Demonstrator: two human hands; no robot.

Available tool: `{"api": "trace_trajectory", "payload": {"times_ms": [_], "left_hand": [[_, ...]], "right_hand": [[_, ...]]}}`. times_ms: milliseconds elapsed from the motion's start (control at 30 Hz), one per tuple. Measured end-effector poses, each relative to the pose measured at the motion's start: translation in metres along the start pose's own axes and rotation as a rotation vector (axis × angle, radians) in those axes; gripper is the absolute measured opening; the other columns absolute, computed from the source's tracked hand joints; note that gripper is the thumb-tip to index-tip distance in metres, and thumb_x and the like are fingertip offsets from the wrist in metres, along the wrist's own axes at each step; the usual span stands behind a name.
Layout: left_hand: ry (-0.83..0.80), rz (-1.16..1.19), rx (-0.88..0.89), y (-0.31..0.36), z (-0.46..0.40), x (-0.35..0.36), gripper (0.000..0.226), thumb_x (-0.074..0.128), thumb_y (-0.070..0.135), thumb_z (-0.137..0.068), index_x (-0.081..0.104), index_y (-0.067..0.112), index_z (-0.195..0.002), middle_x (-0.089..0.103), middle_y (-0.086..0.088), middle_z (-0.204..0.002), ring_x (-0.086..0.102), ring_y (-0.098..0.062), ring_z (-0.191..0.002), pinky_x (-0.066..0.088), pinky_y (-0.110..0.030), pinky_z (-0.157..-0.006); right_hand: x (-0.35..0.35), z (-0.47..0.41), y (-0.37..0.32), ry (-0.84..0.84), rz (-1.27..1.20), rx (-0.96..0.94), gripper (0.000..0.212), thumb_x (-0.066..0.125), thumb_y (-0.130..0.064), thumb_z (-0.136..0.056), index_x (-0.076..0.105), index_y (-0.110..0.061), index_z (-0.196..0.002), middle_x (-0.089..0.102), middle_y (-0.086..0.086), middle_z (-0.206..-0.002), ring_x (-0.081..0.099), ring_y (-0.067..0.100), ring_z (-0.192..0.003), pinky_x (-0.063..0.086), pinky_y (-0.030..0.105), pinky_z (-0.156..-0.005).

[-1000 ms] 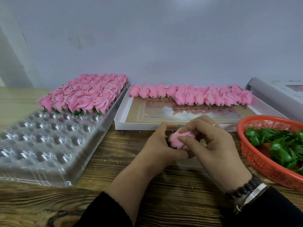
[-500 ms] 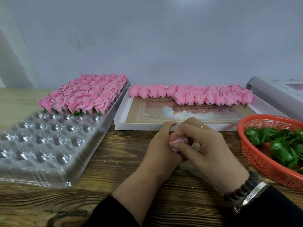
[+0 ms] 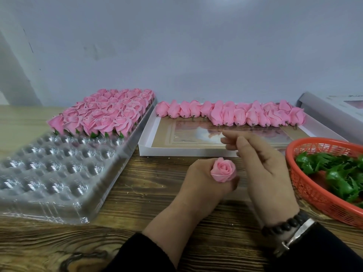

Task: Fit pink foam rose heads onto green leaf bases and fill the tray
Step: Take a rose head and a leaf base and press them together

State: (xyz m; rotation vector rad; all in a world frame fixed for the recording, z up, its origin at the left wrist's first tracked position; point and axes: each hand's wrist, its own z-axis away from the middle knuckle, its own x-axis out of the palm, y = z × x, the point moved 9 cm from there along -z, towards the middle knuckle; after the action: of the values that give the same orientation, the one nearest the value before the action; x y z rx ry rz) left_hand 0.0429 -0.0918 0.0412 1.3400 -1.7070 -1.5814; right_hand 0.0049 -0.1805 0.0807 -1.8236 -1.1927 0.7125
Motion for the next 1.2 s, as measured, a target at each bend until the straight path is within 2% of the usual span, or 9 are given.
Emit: {"api": "trace_trajectory", "payload": {"times_ms": [67,200,367,467,633,833,900,1033,1200], "left_hand": [[-0.040,0.013,0.030,0.001,0.001,0.005,0.017,0.067,0.001,-0.078,0.063,0.017,-0.072,0.064,0.004,-0.070,0.060,-0.006,-0.067,0.050,-0.023,-0.065],[-0.035,-0.013,0.091,0.008,0.000,0.009,0.019,0.050,-0.008,-0.088,0.060,0.009,-0.089,0.058,0.013,-0.078,0.057,0.016,-0.073,0.044,-0.004,-0.066],[-0.037,0.124,0.077,0.004,0.001,0.011,0.019,0.043,-0.017,-0.089,0.054,-0.011,-0.104,0.059,0.000,-0.085,0.057,0.013,-0.069,0.044,-0.005,-0.067],[0.006,0.164,0.106,0.004,0.002,0.006,0.020,0.043,-0.018,-0.088,0.057,-0.006,-0.097,0.057,-0.003,-0.078,0.059,0.004,-0.066,0.048,-0.010,-0.064],[0.106,0.235,0.091,0.003,0.001,-0.005,0.014,0.051,-0.018,-0.084,0.061,-0.010,-0.078,0.057,-0.010,-0.070,0.054,-0.010,-0.065,0.045,-0.017,-0.058],[0.123,0.187,0.133,0.012,0.003,-0.011,0.010,0.061,-0.006,-0.074,0.057,-0.012,-0.069,0.051,-0.020,-0.062,0.049,-0.019,-0.063,0.043,-0.029,-0.058],[0.128,0.146,0.116,0.009,0.001,-0.014,0.006,0.063,-0.001,-0.073,0.061,-0.007,-0.072,0.058,-0.019,-0.067,0.055,-0.025,-0.066,0.047,-0.033,-0.063],[0.154,-0.089,0.140,0.007,0.001,-0.016,0.004,0.069,0.005,-0.079,0.068,0.008,-0.083,0.070,-0.008,-0.081,0.065,-0.021,-0.078,0.055,-0.035,-0.071],[0.150,-0.221,0.179,0.013,0.003,-0.009,0.012,0.055,0.030,-0.077,0.062,0.027,-0.068,0.061,0.012,-0.067,0.060,-0.007,-0.069,0.048,-0.017,-0.062]], "right_hand": [[0.009,0.001,0.001,-0.017,0.004,0.025,0.020,0.052,-0.019,-0.093,0.070,-0.027,-0.089,0.071,-0.011,-0.088,0.062,-0.004,-0.087,0.044,0.008,-0.074],[0.032,0.006,0.001,-0.116,0.210,-0.003,0.024,0.047,-0.032,-0.083,0.070,-0.030,-0.081,0.068,-0.016,-0.077,0.059,-0.006,-0.077,0.041,0.006,-0.069],[0.032,0.007,0.007,-0.164,0.291,-0.006,0.015,0.059,-0.028,-0.085,0.072,-0.025,-0.078,0.069,-0.015,-0.076,0.061,-0.004,-0.081,0.045,0.010,-0.075],[0.036,0.006,0.012,-0.220,0.286,0.043,0.010,0.063,-0.039,-0.078,0.068,-0.031,-0.075,0.068,-0.016,-0.077,0.062,-0.003,-0.078,0.045,0.010,-0.071],[0.040,0.006,0.022,-0.383,0.346,0.087,0.042,0.049,-0.065,-0.058,0.059,-0.042,-0.092,0.066,-0.022,-0.088,0.060,-0.007,-0.086,0.046,0.013,-0.075],[0.036,0.010,0.036,-0.520,0.362,0.157,0.083,0.056,-0.073,-0.051,0.037,-0.048,-0.128,0.061,-0.020,-0.104,0.057,-0.006,-0.100,0.046,0.022,-0.091],[0.034,0.010,0.031,-0.476,0.263,0.143,0.077,0.062,-0.066,-0.052,0.043,-0.045,-0.124,0.062,-0.019,-0.106,0.058,-0.004,-0.101,0.046,0.017,-0.088],[0.020,0.003,0.013,-0.216,0.003,0.063,0.029,0.052,-0.039,-0.079,0.064,-0.030,-0.104,0.070,-0.009,-0.100,0.063,0.001,-0.096,0.047,0.013,-0.080],[0.024,0.008,0.008,-0.142,0.082,0.029,0.029,0.042,-0.028,-0.085,0.071,-0.024,-0.088,0.072,-0.010,-0.083,0.064,0.000,-0.086,0.045,0.010,-0.077]]}}
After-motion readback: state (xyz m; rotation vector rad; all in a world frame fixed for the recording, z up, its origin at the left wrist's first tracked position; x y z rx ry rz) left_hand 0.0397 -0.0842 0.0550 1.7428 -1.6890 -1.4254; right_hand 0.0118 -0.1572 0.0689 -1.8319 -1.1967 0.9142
